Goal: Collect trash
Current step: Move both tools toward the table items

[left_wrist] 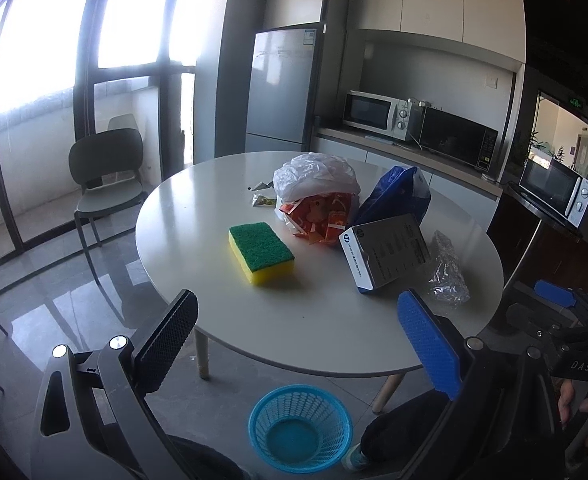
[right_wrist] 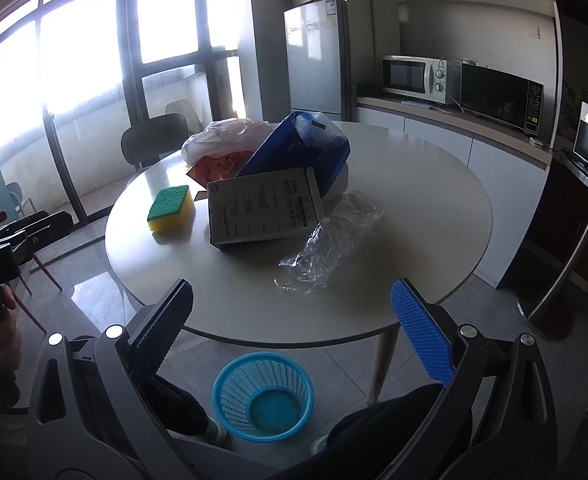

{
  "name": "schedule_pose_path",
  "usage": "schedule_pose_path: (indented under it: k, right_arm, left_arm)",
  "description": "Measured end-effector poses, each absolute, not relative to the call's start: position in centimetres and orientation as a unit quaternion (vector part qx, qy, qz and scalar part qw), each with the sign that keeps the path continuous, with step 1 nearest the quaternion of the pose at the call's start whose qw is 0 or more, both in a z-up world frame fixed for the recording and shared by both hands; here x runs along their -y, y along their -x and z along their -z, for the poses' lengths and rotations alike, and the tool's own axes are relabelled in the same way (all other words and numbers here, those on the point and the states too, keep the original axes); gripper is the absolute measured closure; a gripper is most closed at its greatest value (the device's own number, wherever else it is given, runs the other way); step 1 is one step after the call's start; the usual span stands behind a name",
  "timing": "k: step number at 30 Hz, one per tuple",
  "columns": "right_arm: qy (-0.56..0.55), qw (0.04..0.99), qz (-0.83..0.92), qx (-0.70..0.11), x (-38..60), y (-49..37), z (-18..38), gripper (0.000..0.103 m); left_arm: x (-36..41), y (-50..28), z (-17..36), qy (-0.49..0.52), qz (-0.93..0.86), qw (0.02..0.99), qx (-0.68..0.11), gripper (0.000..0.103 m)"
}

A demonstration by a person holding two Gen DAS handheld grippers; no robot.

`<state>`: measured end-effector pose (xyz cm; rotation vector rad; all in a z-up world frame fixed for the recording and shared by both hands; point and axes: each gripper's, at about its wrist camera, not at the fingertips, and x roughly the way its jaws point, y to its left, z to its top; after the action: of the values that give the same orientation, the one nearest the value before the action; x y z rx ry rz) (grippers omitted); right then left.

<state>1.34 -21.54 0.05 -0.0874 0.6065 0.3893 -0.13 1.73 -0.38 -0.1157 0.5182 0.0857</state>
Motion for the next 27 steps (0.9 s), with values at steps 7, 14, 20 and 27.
schedule_pose_path:
  k: [7,14,20,27]
  right_arm:
    - [0.042,0.934,-0.183,-0.305,21.5,-1.6,0.5,0.009]
    - [0.037,0.934,-0.176,-0.309,21.7,-2.0,0.7,0.009]
    - [0.034,0.934,-0.174,-0.31,21.7,-2.4,0.9,0.009]
    - [0.037,0.932,-0.172,-0.316,21.3,-3.3,1.2,0.009]
  left_arm:
    - [-2.1,0.1,0.8,0.062,-0.048,0.962,-0.262,0.006]
    - [-2.0,0.1,0.9,0.058,-0.037,0.961,-0.269,0.006]
    - [-2.2,-0.2,0.9,0.057,-0.043,0.96,-0.272,0.006]
    - [-2.5,-0.9,0.8,0.04,-0.061,0.962,-0.263,0.006]
